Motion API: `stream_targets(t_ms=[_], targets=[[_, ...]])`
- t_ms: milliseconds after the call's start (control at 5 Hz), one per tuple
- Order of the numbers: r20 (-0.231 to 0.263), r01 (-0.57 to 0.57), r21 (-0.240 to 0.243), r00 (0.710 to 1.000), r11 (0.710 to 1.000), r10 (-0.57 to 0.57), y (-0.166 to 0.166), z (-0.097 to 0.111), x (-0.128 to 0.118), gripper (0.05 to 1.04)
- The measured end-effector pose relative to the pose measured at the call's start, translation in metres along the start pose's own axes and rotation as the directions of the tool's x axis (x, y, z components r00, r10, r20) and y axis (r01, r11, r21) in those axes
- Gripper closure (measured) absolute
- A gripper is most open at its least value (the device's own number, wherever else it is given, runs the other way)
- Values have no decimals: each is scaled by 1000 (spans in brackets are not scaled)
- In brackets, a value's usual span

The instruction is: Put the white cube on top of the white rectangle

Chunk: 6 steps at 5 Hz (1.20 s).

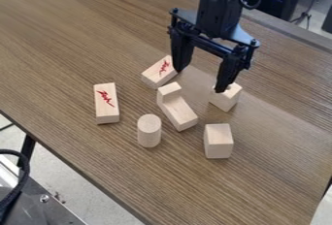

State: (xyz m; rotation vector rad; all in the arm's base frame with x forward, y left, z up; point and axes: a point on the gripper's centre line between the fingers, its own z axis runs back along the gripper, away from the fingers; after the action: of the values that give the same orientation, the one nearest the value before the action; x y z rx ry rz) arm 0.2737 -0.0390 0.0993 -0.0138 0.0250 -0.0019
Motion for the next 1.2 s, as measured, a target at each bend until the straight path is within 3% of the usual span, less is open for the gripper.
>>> stream_targets(t_ms=[800,1200], targets=[[-158,-5,-29,987,1000,0,-14,-37,-29,85],[-162,99,-69,981,993,-109,-46,-47,-34,84]])
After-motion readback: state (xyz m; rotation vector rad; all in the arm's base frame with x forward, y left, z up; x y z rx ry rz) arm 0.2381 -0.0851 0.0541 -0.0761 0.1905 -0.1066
